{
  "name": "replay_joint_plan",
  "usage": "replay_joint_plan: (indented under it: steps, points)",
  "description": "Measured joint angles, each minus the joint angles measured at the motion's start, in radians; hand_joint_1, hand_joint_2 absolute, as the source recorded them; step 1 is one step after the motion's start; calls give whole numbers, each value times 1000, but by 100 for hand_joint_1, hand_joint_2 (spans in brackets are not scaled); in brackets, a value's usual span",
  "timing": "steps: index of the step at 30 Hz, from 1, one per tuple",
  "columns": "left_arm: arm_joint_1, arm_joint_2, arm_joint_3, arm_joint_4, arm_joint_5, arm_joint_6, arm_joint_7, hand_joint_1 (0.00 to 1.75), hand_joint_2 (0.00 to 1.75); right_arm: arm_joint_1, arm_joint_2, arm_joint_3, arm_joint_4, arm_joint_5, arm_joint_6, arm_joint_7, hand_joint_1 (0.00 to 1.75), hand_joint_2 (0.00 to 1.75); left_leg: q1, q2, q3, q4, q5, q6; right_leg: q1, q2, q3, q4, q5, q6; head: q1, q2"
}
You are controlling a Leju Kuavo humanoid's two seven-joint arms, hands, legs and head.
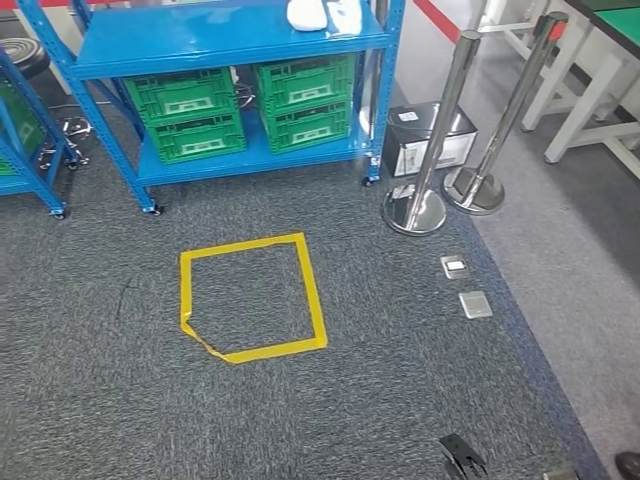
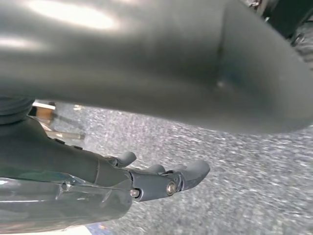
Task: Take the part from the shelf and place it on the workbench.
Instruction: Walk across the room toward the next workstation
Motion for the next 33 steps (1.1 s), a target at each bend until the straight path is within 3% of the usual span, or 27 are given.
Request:
replay_joint_plan:
  steps: [2, 4, 6, 7, 9, 10, 11, 12, 13, 14, 16, 18, 21, 23, 25, 26, 27, 28, 30, 31, 33]
  points:
    - [-1, 0, 0, 0, 0, 0, 0, 0, 0, 0, 0, 0, 0, 0, 0, -1, 0, 0, -1, -2, 3, 0, -4, -11, 6, 1, 25, -62, 19, -5, -1, 0]
    - [-2, 0, 0, 0, 1, 0, 0, 0, 0, -1, 0, 1, 0, 0, 0, -1, 0, 0, 0, -3, 6, -4, -5, -23, 11, 2, 27, -66, 19, -15, -9, 0]
    - [-2, -1, 0, 0, 1, 0, 0, 0, 0, 0, 0, 1, 0, 0, 0, -1, 0, 0, 3, 1, -3, 22, -23, -33, 9, 0, 35, -76, 21, -27, -18, 0]
    - [-2, -1, 0, 0, 0, 0, 0, 0, 0, -1, 0, 1, 0, 0, 0, -1, 0, 0, 4, 4, -25, 67, -47, -37, 8, -1, 40, -80, 21, -34, -24, 0]
    - [-2, -2, 0, 0, 0, 0, 0, 0, 0, -1, 0, 1, 0, 0, 0, -1, 0, 0, 6, 8, -102, 211, -106, -42, 13, -4, 43, -82, 18, -44, -37, 0]
    - [-2, -2, 0, 0, 0, 0, 0, 0, 0, -1, 0, 1, 0, 0, 0, -1, 0, 0, 7, 9, -141, 276, -124, -44, 15, -4, 45, -82, 15, -46, -40, 0]
    - [0, -1, 0, 0, -1, 0, 0, 0, 0, -1, 0, 1, 0, 0, 0, -1, 0, 0, 7, 9, -165, 308, -123, -44, 17, -4, 48, -82, 12, -48, -42, 0]
    - [1, -1, 0, 0, -1, 0, 0, 0, 0, -1, 0, 1, 0, 0, 1, 0, 0, 0, 7, 9, -168, 297, -100, -42, 18, -3, 53, -82, 8, -49, -43, 0]
    - [3, -1, 0, 0, -1, 0, 0, 0, 0, -1, 0, 1, 0, 0, 1, 0, 0, 0, 7, 9, -151, 246, -61, -39, 19, -1, 60, -82, 3, -48, -44, 0]
    - [3, -1, 0, 0, -1, 0, 0, 0, 0, -1, 0, 1, 0, 0, 1, 0, 0, 0, 7, 10, -119, 170, -15, -35, 19, 0, 68, -82, -2, -46, -45, 0]
    - [1, 0, 0, 0, -1, 0, 0, 0, 0, -1, 0, 2, 0, 0, 2, 0, 0, 0, 0, 13, -63, 46, 34, -25, 22, 0, 77, -82, -14, -38, -47, 0]
    - [-1, 1, 0, 0, -1, 0, 0, 0, 0, -2, 0, 2, -1, 0, 2, 0, 0, 0, -7, 13, -46, 11, 32, -17, 22, -1, 81, -84, -23, -28, -48, 0]
    - [0, 1, 0, 0, -1, 0, 0, 0, 0, -2, 0, 2, -1, 0, 3, 0, 0, 0, -4, 11, -33, -4, 29, -3, 19, -1, 80, -71, -39, -15, -44, 0]
    - [1, 1, 0, 0, -1, 0, 0, 0, 0, -2, 0, 3, -1, 0, 4, 0, 0, 0, 1, 12, -17, -15, 26, 6, 17, -1, 35, 24, -84, -8, -37, 0]
    - [0, 1, 0, 0, -1, 0, 0, 0, 0, -1, 0, 3, -1, 0, 4, 0, 0, 0, 1, 13, -7, -16, 17, 10, 17, -1, -51, 177, -138, -2, -28, 0]
    - [-1, 1, 0, 0, -1, 0, 0, 0, 0, -1, 0, 3, -1, 0, 4, 0, 0, 0, 1, 12, -1, -16, 12, 11, 15, -1, -88, 232, -147, 1, -25, 0]
    - [0, 1, 0, 0, 0, 0, 0, 0, 0, 0, 0, 3, -1, 0, 4, 0, 0, 0, 1, 10, 7, -16, 6, 9, 13, -1, -104, 243, -132, 3, -21, 0]
    - [1, 0, 0, 0, 0, 0, 0, 0, 0, 1, 0, 3, -1, 0, 4, 0, 0, 0, 2, 9, 16, -15, 0, 6, 11, -1, -99, 210, -95, 4, -17, 0]
    - [4, -1, 0, 0, 0, 0, 0, 0, 0, 2, 0, 3, -1, 0, 4, 1, 0, 0, 3, 6, 36, -12, -17, -4, 9, 0, -49, 67, -2, 6, -10, 0]
    - [3, 0, 0, 0, 0, 0, 0, 0, 0, 1, 0, 3, -1, 0, 4, 1, 0, 0, 3, 5, 41, -9, -25, -10, 9, 1, -24, 7, 25, 3, -8, 0]
    - [0, 1, 0, 1, 0, 0, 0, 0, 0, 0, 0, 3, -1, 0, 4, 1, 0, 0, 0, 4, 41, -6, -33, -21, 12, 4, -3, -42, 32, -6, -11, 0]
